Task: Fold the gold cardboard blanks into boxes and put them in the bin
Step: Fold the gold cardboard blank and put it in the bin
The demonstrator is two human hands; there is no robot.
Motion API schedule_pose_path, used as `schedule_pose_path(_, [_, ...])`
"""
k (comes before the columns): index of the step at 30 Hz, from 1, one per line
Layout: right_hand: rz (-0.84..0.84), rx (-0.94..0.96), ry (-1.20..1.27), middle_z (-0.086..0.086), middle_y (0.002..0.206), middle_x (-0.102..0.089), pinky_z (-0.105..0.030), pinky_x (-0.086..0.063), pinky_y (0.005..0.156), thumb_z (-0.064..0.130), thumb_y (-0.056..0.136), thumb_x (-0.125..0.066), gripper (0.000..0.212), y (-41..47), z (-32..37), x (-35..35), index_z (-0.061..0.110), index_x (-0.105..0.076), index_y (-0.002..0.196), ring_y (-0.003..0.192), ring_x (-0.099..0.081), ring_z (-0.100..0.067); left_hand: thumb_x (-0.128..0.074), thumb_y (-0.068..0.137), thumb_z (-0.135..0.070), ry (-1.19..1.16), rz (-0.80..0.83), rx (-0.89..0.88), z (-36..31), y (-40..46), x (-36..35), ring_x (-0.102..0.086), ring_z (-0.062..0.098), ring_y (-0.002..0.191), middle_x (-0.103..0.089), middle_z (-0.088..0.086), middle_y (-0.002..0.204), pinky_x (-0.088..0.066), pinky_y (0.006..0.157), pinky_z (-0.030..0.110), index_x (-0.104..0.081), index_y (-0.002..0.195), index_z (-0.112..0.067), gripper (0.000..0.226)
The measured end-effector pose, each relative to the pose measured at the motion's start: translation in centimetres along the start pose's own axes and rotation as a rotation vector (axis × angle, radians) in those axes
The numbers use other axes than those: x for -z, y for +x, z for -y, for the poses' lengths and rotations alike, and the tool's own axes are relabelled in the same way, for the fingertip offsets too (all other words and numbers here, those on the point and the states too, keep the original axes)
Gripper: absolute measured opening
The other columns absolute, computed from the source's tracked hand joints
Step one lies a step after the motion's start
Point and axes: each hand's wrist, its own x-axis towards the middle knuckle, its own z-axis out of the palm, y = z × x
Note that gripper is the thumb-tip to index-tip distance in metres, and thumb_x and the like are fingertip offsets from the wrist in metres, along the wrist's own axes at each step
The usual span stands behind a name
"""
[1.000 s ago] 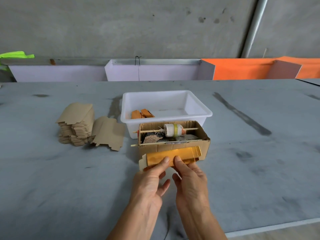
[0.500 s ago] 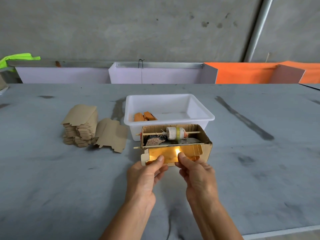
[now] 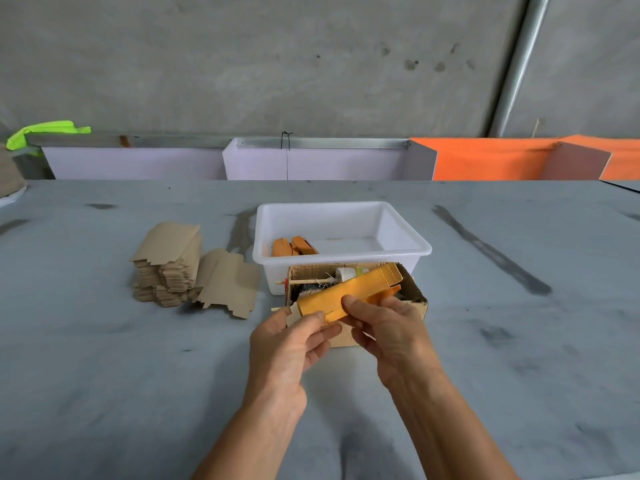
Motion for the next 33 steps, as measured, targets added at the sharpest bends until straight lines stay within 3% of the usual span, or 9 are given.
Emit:
schedule_pose_path(6, [0.031,0.048,-0.154,0.002,0.056,-0.068,-0.022,-0.047,0.053,-0.001,0.077,-0.072,0.012,1.8,2.0,-1.1,0.008,-0.065,0.072,0.047,-0.063,-0.006,-0.074,0.079,-0.011,0.181,-0.043,-0.059,-2.0,1.4,0.1,-0.062,0.010,0.054,-0.068,-0.003,0.060,-0.052,0.052,0.024,-0.071,0.075,-0.014,0.006])
schedule_pose_path(8, [0.091,0.026,-0.185,-0.001,0.063,-0.072,-0.020,-0.048,0.050,0.006,0.078,-0.073,0.008,2.5,2.7,-1.5,0.008,-0.066,0.076,0.054,-0.066,-0.007,-0.073,0.079,-0.008,0.157,-0.079,-0.045,-2.7,2.2,0.1,-0.060,0.012,0.057,-0.068,0.000,0.065,-0.051,0.053,0.025,-0.070,0.075,-0.013,0.008])
schedule_pose_path(12, [0.081,-0.022,-0.157,-0.006,0.077,-0.074,-0.027,-0.047,0.059,0.024,0.087,-0.066,0.015,4.6,4.3,-2.1,0.009,-0.067,0.088,0.070,-0.069,-0.015,-0.068,0.085,-0.009,0.100,-0.104,-0.017,-3.9,3.7,-0.1,-0.060,0.018,0.059,-0.066,0.008,0.079,-0.051,0.051,0.026,-0.066,0.079,-0.015,0.009])
schedule_pose_path(17, [0.044,-0.003,-0.161,-0.003,0.067,-0.071,-0.025,-0.047,0.055,0.013,0.092,-0.058,0.011,7.3,5.5,-3.6,0.009,-0.065,0.084,0.060,-0.066,-0.014,-0.063,0.089,-0.010,0.127,-0.102,-0.073,-4.8,6.0,-0.6,-0.060,0.020,0.073,-0.065,0.009,0.089,-0.049,0.050,0.025,-0.069,0.085,-0.016,0.009])
schedule_pose_path(21, [0.128,-0.016,-0.277,-0.004,0.064,-0.071,-0.022,-0.045,0.047,0.010,0.088,-0.065,0.006,9.0,5.4,-6.1,0.006,-0.066,0.084,0.056,-0.066,-0.014,-0.064,0.085,0.002,0.147,-0.148,-0.171,-5.7,8.4,-1.6,-0.061,0.020,0.065,-0.068,0.009,0.081,-0.052,0.047,0.023,-0.069,0.079,-0.014,0.018])
schedule_pose_path(25, [0.047,0.067,-0.339,-0.010,0.062,-0.064,-0.019,-0.042,0.039,-0.002,0.088,-0.059,0.017,12.8,7.1,-8.0,0.005,-0.064,0.074,0.051,-0.057,-0.019,-0.055,0.093,-0.005,0.209,-0.160,-0.234,-7.3,11.6,-1.7,-0.063,0.023,0.065,-0.068,0.010,0.075,-0.051,0.046,0.018,-0.066,0.078,-0.014,0.020])
schedule_pose_path(30, [-0.055,0.081,-0.674,-0.014,0.078,-0.064,-0.025,-0.047,0.054,-0.001,0.088,-0.059,0.011,18.7,7.1,-9.1,-0.003,-0.066,0.097,0.064,-0.059,-0.021,-0.056,0.093,-0.013,0.249,-0.299,-0.310,-8.1,14.7,0.6,-0.065,0.016,0.064,-0.069,0.001,0.075,-0.050,0.055,0.025,-0.066,0.084,-0.019,0.014])
schedule_pose_path(33, [-0.045,0.064,-0.916,-0.013,0.074,-0.061,-0.026,-0.045,0.055,0.004,0.088,-0.059,0.007,20.2,5.6,-9.7,-0.001,-0.063,0.085,0.065,-0.057,-0.022,-0.056,0.092,-0.011,0.224,-0.308,-0.256,-7.5,15.3,1.2,-0.063,0.016,0.063,-0.068,0.002,0.073,-0.048,0.056,0.025,-0.065,0.082,-0.019,0.016])
